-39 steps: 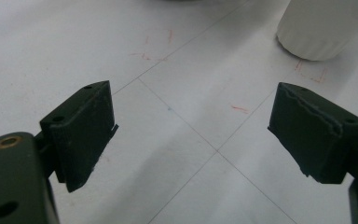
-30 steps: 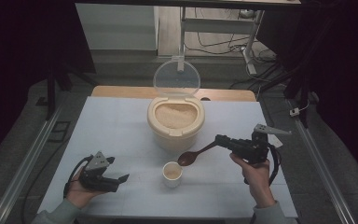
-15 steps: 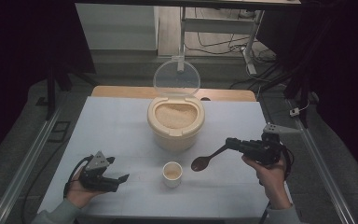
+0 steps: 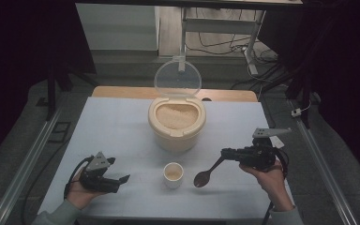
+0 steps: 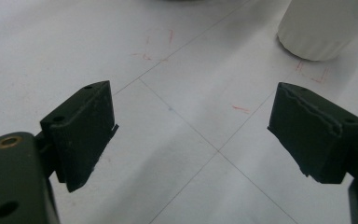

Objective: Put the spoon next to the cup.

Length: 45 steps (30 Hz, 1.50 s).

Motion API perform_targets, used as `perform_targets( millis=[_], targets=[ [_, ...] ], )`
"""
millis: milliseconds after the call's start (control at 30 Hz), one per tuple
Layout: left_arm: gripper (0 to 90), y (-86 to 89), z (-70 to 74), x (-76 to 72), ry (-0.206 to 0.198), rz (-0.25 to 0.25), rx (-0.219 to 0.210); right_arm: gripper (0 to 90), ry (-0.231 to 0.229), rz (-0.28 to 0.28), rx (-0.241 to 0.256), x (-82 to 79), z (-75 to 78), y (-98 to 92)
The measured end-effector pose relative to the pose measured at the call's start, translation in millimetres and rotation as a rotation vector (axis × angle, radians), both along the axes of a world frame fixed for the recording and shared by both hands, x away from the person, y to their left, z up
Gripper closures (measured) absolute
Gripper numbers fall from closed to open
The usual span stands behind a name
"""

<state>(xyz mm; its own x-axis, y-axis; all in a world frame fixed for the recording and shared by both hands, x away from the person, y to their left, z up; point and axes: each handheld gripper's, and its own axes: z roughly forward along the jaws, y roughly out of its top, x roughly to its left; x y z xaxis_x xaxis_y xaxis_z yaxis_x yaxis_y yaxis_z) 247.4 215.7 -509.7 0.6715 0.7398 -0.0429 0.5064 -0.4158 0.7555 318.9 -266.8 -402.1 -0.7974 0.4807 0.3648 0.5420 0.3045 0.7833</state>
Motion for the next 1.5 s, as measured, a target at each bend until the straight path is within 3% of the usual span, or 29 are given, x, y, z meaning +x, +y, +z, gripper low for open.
perform_targets(
  millis=[367,533,633,1033,1167,1300,1500],
  targets=[
    [14.3,-0.2,-0.2,-0.1,0.0,-0.005,0.003,83.6,0.093,0.175,-0.09,5.3,-13.3,40.2],
    [14.4,-0.1,-0.3,-0.1,0.001,-0.007,0.005,83.5,0.109,0.203,-0.127,11.7,-19.4,56.1],
    [14.4,-0.1,-0.2,-0.3,0.0,-0.008,0.005,83.2,0.12,0.204,-0.116,18.7,-22.5,62.5],
    [14.4,-0.8,-0.6,-0.7,0.0,-0.014,0.01,73.5,0.048,0.039,-0.123,42.3,-49.9,69.1],
    [14.4,-0.7,-0.8,-0.5,0.0,-0.014,0.011,67.2,0.007,-0.02,-0.169,46.3,-62.9,69.2],
    [14.5,-1.2,-0.9,-0.7,0.0,-0.015,0.013,62.2,-0.006,-0.066,-0.2,50.3,-75.9,69.4],
    [14.5,-1.4,-1.2,-0.6,0.001,-0.018,0.015,54.4,-0.029,-0.11,-0.286,54.2,-89.9,75.1]
  ],
)
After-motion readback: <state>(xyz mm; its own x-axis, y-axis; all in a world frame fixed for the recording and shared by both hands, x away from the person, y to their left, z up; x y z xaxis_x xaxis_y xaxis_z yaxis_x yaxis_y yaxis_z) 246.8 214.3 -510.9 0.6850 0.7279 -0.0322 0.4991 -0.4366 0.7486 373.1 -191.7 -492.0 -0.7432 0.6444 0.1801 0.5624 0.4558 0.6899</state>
